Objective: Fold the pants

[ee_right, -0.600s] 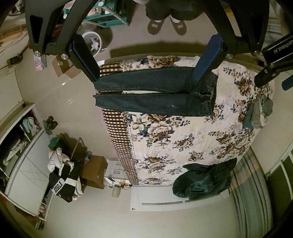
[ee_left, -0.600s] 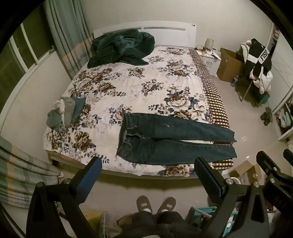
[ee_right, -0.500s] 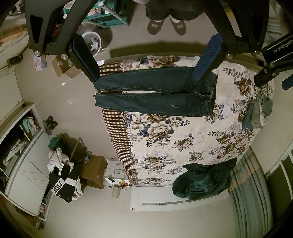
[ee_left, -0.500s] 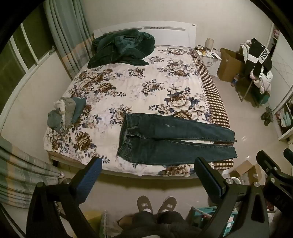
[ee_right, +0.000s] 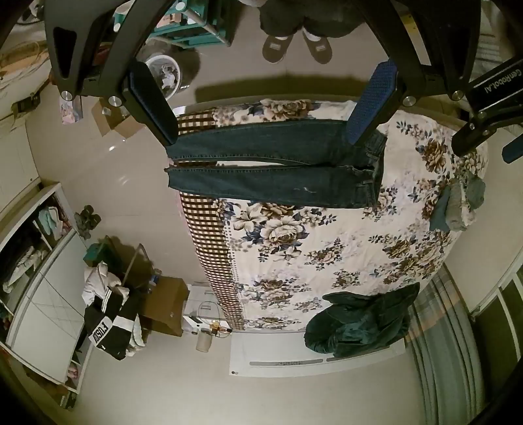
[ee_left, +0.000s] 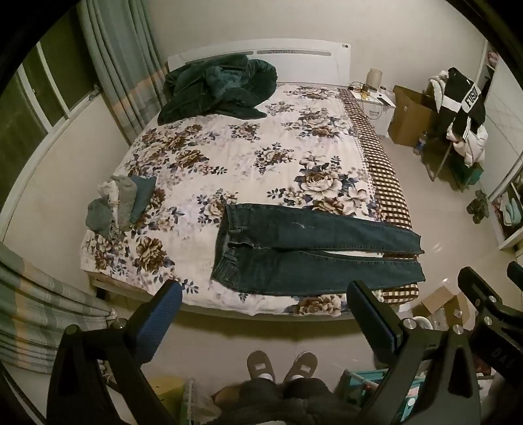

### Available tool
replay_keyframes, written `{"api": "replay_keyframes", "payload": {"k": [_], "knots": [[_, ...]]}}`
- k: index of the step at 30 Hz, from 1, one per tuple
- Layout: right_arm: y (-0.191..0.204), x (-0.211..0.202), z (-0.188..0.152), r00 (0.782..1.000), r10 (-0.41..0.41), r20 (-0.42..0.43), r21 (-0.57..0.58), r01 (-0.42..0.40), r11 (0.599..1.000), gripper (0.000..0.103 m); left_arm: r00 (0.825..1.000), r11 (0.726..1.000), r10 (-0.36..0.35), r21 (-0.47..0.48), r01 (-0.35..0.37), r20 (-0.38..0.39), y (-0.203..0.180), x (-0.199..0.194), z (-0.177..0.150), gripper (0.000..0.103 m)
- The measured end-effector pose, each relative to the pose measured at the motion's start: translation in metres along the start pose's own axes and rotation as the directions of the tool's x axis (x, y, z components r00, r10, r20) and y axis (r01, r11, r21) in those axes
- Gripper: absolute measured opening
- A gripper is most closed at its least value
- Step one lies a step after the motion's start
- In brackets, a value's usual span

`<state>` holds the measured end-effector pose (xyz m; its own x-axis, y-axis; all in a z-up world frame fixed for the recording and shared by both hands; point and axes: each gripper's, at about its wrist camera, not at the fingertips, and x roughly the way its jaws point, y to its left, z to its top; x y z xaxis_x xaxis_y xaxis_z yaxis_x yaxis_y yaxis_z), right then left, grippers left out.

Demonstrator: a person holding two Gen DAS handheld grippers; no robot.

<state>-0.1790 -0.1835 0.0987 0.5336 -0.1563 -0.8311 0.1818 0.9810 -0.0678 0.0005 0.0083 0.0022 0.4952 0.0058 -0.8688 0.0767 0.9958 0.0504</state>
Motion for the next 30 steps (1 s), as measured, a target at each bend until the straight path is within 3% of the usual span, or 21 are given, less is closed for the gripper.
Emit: {"api": "replay_keyframes", "payload": {"k": [30], "knots": [[0.003, -0.014, -0.002, 1.0, 0.001, 0.007, -0.001, -0.001, 1.0, 0.103, 1.0, 1.0, 0.011, 0.0, -0.011, 0.017, 0.021, -0.02, 0.024, 0.103]]}}
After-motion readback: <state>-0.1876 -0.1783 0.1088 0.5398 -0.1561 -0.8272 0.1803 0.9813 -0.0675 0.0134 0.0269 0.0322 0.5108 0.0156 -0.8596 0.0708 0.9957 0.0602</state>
